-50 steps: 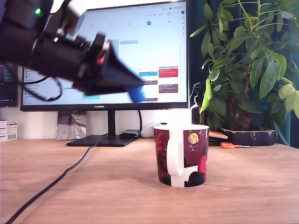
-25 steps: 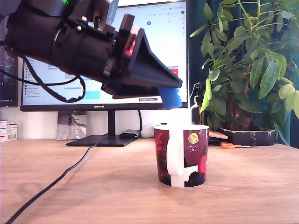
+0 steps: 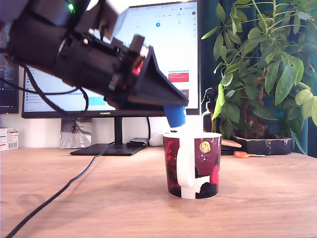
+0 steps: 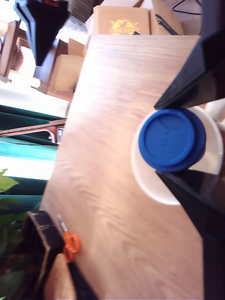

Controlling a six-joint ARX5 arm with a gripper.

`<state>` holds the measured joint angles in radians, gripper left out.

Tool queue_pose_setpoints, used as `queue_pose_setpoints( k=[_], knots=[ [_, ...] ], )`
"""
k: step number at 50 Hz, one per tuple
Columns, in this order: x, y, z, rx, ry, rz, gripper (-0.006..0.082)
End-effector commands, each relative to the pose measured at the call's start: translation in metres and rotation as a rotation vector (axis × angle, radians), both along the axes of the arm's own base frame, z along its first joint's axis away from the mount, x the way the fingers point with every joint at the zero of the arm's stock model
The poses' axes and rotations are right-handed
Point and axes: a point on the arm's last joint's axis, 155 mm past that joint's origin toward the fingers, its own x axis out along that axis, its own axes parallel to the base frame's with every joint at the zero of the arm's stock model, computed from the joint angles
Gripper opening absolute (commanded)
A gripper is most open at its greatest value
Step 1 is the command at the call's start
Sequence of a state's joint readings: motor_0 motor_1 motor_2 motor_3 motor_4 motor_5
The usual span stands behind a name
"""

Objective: Pick the blue coffee capsule and place it inside the red coffee cup

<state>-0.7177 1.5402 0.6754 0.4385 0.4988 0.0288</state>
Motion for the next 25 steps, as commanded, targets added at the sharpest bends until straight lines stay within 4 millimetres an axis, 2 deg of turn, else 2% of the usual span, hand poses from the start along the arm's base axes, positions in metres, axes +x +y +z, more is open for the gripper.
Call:
queue_pose_setpoints(
  k=[1,14,16,22,25],
  knots=[
    [-0.0027,-0.0011,-0.0125,0.022,0.020,-0.009,0.0162],
    [-0.0045,-0.0031,-0.0132,0.022,0.019,-0.015,0.0175],
    [-0.0046,-0.0031,-0.0132,0.022,0.019,-0.016,0.0213],
    [-0.0062,-0.0045,-0.0129,0.021,0.018,-0.021,0.0408],
    [-0.0066,-0.0046,-0.0128,0.020,0.019,-0.024,0.0434]
  ],
)
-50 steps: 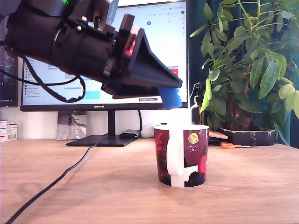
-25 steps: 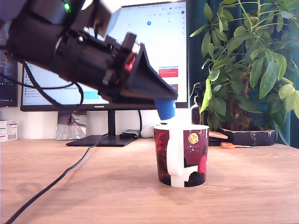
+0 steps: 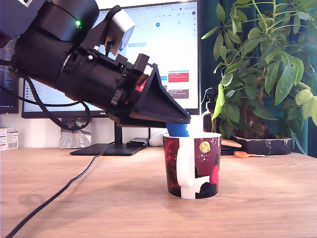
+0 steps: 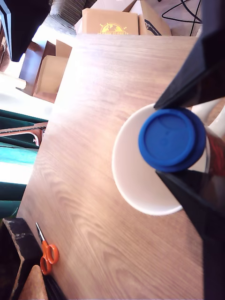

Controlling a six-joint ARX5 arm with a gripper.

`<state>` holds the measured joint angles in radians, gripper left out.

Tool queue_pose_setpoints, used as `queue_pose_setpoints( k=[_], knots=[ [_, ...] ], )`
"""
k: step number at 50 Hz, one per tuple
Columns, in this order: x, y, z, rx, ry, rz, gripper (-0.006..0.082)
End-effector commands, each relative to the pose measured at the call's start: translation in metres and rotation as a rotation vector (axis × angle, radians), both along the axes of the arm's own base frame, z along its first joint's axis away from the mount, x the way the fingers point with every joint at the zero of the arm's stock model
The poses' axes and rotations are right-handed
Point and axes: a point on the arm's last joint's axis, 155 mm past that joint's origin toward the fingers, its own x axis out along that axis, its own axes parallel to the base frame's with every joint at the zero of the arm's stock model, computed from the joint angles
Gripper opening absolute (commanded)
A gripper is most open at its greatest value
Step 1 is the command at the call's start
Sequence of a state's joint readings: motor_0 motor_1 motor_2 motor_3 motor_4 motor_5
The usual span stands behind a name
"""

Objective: Pick the blue coffee capsule and place it inside the red coffee cup

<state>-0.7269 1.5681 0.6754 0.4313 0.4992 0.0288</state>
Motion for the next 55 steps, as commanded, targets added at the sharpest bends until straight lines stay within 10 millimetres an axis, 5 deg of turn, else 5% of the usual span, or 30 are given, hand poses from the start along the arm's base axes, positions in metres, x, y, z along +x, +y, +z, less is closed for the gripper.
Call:
queue_pose_setpoints(
  k=[1,17,32,36,44,55],
  knots=[
    [-0.003,-0.002,0.000,-0.003,-0.008,-0.014,0.0434],
    [0.000,-0.005,0.007,-0.015,-0.020,-0.014,0.0434],
    [0.020,0.004,0.059,-0.091,-0.111,0.033,0.0421],
    [0.026,0.015,0.068,-0.091,-0.120,0.066,0.0330],
    [0.038,0.046,0.084,-0.074,-0.124,0.158,-0.0031],
    [0.066,0.113,0.106,-0.012,-0.164,0.420,-0.0019]
  ],
)
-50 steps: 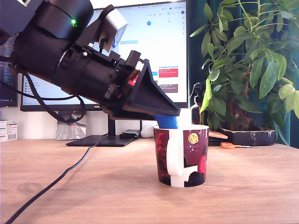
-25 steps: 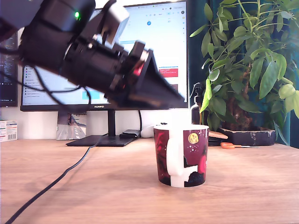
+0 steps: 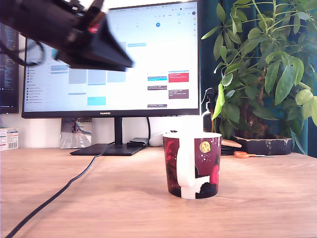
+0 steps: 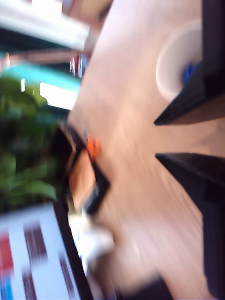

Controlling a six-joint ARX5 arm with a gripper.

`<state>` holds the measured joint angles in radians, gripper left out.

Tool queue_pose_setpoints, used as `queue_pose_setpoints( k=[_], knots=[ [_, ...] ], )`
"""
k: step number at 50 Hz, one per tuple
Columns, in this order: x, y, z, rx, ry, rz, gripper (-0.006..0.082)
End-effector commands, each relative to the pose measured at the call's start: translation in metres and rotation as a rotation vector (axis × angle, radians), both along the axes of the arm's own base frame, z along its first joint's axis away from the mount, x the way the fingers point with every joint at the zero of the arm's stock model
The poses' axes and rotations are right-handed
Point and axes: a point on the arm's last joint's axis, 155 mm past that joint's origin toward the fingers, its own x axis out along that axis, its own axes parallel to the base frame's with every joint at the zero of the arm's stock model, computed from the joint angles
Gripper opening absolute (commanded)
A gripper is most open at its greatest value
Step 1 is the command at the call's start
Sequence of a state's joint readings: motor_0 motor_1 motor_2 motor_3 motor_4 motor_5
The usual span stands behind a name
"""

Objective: Pick the blue coffee capsule and place it inside the red coffee cup

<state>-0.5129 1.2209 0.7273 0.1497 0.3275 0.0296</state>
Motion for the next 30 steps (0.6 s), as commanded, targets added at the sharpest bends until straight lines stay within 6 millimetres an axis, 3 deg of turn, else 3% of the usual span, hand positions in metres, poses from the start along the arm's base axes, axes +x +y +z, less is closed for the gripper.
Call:
queue_pose_setpoints(
  k=[1,15,30],
  knots=[
    [0.006,0.021,0.013,0.010,-0.029,0.078,-0.0019],
    [0.007,0.107,0.030,0.113,-0.059,0.340,-0.0019],
    [-0.008,0.171,0.039,0.155,-0.050,0.516,-0.0019]
  ],
)
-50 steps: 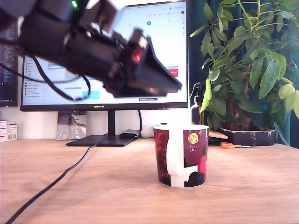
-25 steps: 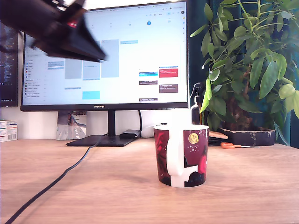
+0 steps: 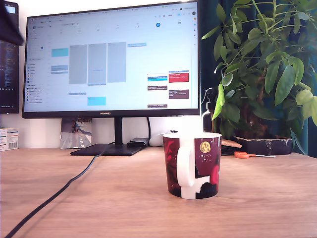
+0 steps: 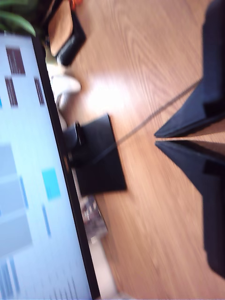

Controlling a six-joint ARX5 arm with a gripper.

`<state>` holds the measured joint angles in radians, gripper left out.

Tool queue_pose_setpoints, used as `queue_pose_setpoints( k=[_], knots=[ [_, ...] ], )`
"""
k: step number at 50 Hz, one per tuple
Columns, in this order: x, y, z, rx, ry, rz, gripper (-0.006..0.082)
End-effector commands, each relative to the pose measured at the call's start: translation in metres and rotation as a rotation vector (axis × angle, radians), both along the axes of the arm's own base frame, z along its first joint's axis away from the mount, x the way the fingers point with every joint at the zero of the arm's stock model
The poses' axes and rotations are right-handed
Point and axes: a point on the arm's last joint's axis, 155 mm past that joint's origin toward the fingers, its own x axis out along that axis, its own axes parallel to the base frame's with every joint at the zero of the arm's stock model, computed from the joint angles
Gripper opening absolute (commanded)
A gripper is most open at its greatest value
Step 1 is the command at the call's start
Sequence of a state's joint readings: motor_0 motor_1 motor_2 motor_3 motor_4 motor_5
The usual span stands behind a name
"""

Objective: Pick the blue coffee capsule and place it inside the red coffee cup

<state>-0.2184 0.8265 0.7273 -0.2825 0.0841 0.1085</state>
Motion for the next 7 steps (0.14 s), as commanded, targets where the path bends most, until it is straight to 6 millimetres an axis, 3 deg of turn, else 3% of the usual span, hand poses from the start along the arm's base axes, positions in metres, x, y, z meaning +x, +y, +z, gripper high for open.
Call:
queue_pose_setpoints(
  k=[1,7],
  knots=[
    [-0.001,0.011,0.006,0.001,-0.015,0.030,-0.0019],
    [-0.005,0.028,0.007,0.003,-0.011,0.082,-0.0019]
  ],
)
